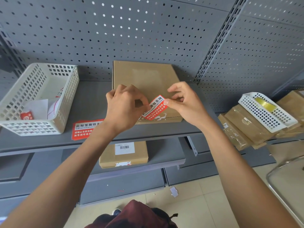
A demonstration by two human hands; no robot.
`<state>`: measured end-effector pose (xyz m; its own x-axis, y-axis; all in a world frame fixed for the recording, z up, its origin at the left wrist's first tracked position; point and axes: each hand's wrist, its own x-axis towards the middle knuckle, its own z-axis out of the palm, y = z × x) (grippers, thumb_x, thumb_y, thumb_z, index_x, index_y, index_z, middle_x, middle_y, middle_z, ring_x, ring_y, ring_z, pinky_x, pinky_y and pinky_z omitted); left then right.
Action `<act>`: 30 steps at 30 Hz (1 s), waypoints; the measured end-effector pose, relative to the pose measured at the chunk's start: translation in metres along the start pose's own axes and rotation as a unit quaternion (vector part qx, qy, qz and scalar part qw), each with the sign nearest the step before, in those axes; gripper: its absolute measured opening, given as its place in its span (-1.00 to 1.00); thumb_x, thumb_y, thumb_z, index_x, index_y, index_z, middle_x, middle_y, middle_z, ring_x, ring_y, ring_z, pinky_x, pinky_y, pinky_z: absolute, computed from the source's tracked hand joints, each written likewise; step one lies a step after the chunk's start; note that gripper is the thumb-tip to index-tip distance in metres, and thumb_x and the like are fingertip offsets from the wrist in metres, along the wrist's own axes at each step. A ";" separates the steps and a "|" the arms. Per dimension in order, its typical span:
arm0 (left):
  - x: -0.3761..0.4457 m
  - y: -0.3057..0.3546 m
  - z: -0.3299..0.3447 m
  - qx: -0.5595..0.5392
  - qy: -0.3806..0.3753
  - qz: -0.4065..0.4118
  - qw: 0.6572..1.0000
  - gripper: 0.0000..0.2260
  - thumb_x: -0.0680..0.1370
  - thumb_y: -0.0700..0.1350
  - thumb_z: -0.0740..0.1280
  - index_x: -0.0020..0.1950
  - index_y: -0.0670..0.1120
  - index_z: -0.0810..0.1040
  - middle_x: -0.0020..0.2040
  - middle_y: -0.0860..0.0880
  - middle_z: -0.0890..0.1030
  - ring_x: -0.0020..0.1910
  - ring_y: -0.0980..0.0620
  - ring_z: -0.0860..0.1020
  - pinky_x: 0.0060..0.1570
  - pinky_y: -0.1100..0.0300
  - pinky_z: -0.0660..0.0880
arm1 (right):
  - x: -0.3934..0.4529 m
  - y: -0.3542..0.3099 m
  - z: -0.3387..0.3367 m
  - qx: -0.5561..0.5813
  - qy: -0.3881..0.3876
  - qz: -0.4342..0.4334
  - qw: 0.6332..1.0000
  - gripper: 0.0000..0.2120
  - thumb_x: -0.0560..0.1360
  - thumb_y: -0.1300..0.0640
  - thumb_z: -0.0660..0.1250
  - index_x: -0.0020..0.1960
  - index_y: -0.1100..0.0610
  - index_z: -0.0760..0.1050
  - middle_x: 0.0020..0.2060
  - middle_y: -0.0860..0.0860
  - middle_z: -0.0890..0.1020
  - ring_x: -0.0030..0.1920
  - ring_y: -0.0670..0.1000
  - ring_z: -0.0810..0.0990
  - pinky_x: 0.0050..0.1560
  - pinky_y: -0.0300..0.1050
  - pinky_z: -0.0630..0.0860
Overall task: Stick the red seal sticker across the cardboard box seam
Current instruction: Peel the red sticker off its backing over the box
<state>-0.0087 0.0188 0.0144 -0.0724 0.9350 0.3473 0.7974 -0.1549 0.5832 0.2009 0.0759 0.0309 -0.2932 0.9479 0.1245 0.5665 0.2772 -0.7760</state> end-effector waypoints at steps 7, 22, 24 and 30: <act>-0.001 -0.002 0.002 0.004 0.011 0.014 1.000 -0.95 0.47 0.02 0.48 -0.19 0.15 0.66 -0.02 0.20 0.53 0.07 0.05 0.36 0.12 0.09 0.10 | 0.009 -0.025 0.019 -0.072 -0.091 -0.066 0.991 -0.78 0.39 0.07 0.53 0.03 -0.05 0.65 0.11 -0.14 0.60 0.12 -0.14 0.57 0.14 -0.26 0.45; -0.005 -0.009 0.000 0.025 0.006 0.050 0.998 -0.87 0.44 0.06 0.52 -0.13 0.05 0.66 0.12 0.14 0.62 0.14 -0.05 0.47 0.15 0.07 0.23 | 0.002 -0.022 0.031 -0.020 -0.018 -0.076 0.997 -0.94 0.41 0.20 0.54 -0.17 0.06 0.73 -0.11 -0.15 0.67 0.06 -0.08 0.56 0.03 -0.40 0.36; -0.006 -0.009 0.001 0.027 0.014 0.059 0.998 -0.86 0.46 0.05 0.51 -0.13 0.01 0.66 0.12 0.12 0.63 0.12 -0.06 0.48 0.15 0.06 0.24 | 0.001 -0.022 0.032 -0.017 -0.016 -0.078 0.997 -0.93 0.40 0.21 0.54 -0.18 0.06 0.72 -0.16 -0.17 0.66 0.05 -0.06 0.56 0.05 -0.33 0.39; -0.010 -0.007 0.006 0.039 0.022 0.081 0.996 -0.93 0.46 -0.06 0.50 -0.16 -0.02 0.66 0.08 0.07 0.66 0.01 -0.13 0.48 0.16 -0.04 0.39 | 0.001 -0.022 0.031 -0.021 -0.016 -0.074 0.997 -0.93 0.40 0.21 0.54 -0.17 0.06 0.73 -0.17 -0.17 0.65 0.03 -0.06 0.55 0.00 -0.39 0.37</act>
<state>-0.0102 0.0127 0.0029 0.0367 0.8841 0.4658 0.8444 -0.2768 0.4587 0.1642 0.0657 0.0293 -0.4004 0.8907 0.2153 0.5470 0.4208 -0.7237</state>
